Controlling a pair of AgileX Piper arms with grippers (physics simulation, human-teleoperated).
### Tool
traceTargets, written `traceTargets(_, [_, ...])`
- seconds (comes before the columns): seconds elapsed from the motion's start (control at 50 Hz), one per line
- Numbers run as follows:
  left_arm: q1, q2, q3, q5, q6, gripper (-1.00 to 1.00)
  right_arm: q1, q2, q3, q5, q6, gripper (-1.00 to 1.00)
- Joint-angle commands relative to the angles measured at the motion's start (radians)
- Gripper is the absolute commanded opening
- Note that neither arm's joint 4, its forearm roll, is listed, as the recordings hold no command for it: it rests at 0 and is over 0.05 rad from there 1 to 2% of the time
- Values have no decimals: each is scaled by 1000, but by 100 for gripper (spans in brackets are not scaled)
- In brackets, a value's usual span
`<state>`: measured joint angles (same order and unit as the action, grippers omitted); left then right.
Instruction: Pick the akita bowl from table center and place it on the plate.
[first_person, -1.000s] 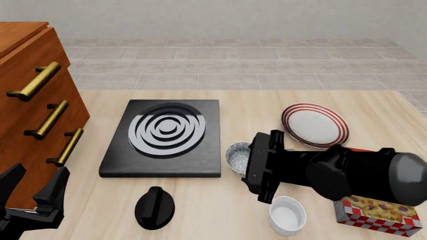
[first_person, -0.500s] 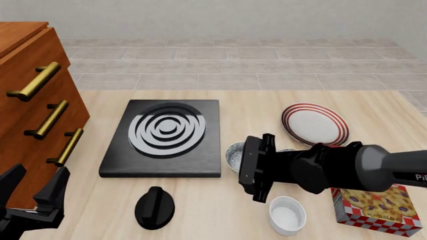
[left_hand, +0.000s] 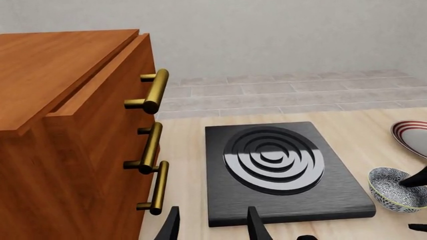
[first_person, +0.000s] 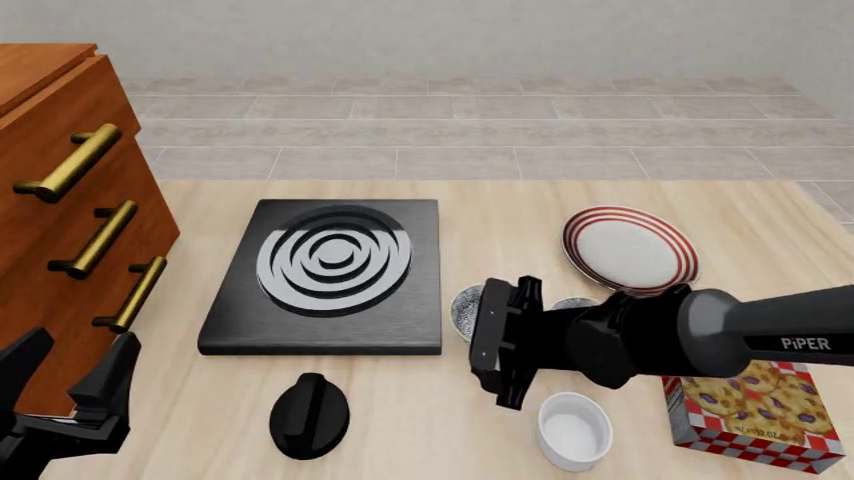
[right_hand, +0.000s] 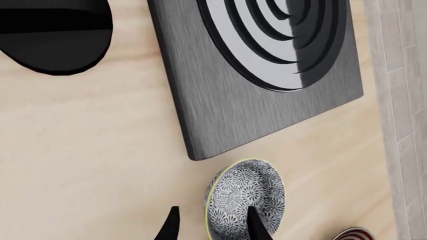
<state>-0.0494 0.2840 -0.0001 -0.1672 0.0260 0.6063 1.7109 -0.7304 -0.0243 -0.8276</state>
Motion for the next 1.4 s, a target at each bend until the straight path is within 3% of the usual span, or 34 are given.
traceTargets(0.02, [1,9,0,-7,-1,100,9,37,-1,-13,24,100])
traceTargets(0.6, [-6,10,0,-6,-1,100,0,68,17,-50,30,100])
traceTargets(0.62, [-6,11,0,-6,-1,100,8,61,20,-51,29,-100])
traceTargets(1.02, [-5,7,0,-2,-4,100,-1,-34,26,-34,0,-100])
traceTargets(1.28, [-4,6,0,0,-8,100,11,-175,25,61,-4,-100])
traceTargets(1.4, [0,9,0,-2,-8,100,19,-250,-14,118,26,-100])
